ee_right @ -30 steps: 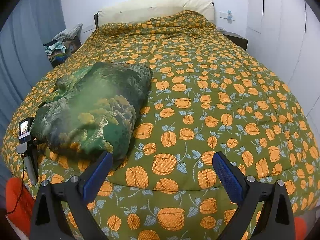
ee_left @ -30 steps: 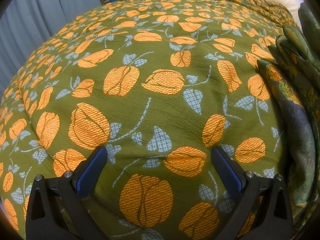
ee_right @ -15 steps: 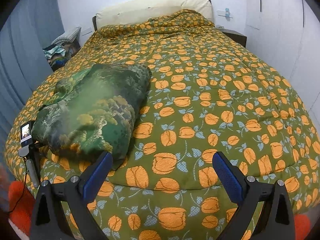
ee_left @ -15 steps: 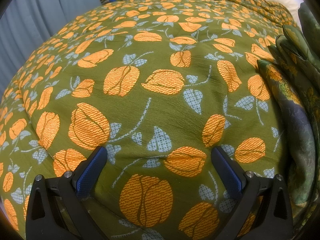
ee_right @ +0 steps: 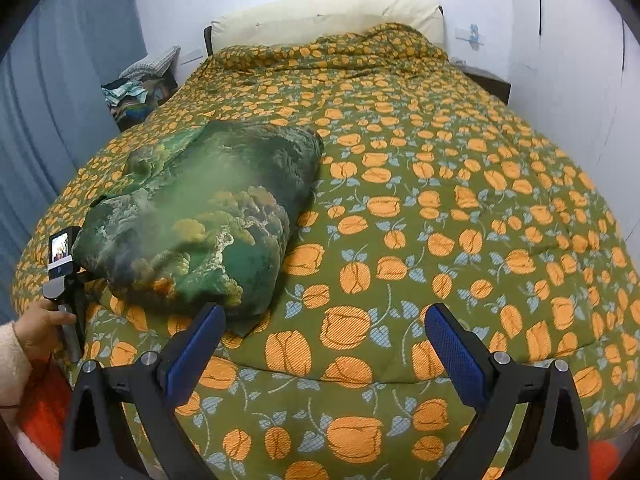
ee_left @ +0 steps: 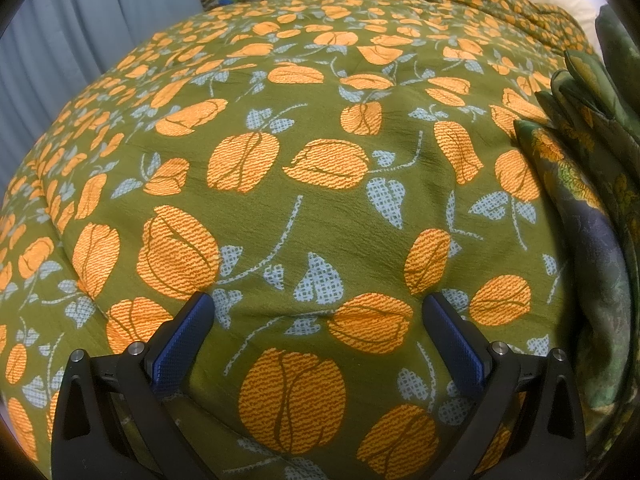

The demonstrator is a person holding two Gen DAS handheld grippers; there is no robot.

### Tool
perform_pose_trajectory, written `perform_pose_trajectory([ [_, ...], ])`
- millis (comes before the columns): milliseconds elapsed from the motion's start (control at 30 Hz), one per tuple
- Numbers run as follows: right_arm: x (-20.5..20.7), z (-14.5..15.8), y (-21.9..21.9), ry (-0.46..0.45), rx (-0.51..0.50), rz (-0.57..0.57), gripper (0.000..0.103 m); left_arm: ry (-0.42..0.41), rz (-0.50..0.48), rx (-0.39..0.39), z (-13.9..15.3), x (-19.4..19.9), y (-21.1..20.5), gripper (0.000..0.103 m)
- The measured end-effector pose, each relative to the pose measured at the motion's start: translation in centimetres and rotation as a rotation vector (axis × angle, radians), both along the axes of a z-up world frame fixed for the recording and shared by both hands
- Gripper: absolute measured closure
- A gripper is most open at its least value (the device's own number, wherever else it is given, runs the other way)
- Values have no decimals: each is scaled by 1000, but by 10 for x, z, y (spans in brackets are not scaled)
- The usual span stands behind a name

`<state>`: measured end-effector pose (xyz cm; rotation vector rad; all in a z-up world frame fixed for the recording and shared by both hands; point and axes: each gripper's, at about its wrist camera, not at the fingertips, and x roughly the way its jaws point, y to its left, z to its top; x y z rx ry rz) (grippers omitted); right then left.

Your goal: Fold large clothes

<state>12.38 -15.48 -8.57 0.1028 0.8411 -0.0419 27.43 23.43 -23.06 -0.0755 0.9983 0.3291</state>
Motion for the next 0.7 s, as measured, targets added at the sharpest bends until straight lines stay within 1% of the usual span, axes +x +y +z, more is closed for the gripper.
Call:
perform_pose_trajectory([
  [233,1,-5,0,7,6,2,4,-7,1,1,-1,-2,0,0],
  [333,2,-9,-1,18,26,-5,4,6,6,-2,-1,1,0,0],
  [400,4,-14,-1,35,45,-9,4,37,11,-28,1,5,4,0],
  [433,5,-15,-1,41,52,-11,4,58,8,-63,6,6,7,0],
  [467,5,-16,-1,46,60,-9,4,61,2,-137,14,5,13,1],
  [533,4,-15,-5,41,66,-3,4,14,-35,-322,34,2,24,1],
  [567,3,-15,-6,37,62,-5,4,-34,-72,-469,50,0,29,1],
  [600,3,-15,-9,34,59,-11,4,-73,-106,-590,63,-1,33,1],
  [633,4,-15,-12,34,62,-20,4,-118,-161,-752,77,0,35,1],
  [667,6,-17,-16,36,73,-32,4,-163,-238,-930,92,4,33,1],
  [700,8,-19,-20,39,92,-45,4,-186,-299,-1038,102,9,29,1],
])
